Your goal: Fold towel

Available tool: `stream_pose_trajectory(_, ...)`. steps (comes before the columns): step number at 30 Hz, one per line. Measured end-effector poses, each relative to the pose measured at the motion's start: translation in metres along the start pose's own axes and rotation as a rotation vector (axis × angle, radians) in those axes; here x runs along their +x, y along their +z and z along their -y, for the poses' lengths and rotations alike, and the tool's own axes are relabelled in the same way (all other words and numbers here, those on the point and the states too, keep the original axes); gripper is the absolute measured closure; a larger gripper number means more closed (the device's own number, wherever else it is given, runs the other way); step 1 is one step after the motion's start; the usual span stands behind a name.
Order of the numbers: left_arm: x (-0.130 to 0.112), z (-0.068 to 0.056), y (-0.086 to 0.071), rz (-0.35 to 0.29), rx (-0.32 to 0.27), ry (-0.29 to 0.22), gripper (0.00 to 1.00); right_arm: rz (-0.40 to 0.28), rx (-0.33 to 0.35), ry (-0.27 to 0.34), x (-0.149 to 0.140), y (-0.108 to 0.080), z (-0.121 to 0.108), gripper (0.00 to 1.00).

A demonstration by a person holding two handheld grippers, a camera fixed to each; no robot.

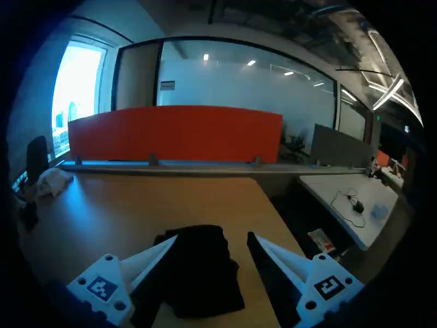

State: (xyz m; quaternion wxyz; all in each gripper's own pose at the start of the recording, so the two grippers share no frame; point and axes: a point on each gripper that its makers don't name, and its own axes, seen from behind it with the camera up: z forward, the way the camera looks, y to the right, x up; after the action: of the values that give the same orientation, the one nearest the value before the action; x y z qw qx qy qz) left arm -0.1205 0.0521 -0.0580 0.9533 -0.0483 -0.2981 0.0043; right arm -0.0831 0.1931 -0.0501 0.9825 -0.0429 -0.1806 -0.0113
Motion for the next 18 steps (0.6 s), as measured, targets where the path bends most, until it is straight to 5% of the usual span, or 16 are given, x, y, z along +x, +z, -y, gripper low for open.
stream_pose_trajectory(9, 0.018, 0.003, 0.000, -0.062, 0.009, -0.015, 0.03, -0.063, 0.004, 0.027, 0.022, 0.002, 0.008, 0.12)
stream_pose_trajectory(18, 0.074, 0.022, -0.011, -0.245, 0.067, -0.038, 0.04, -0.109, 0.011, 0.018, 0.047, 0.003, 0.020, 0.12)
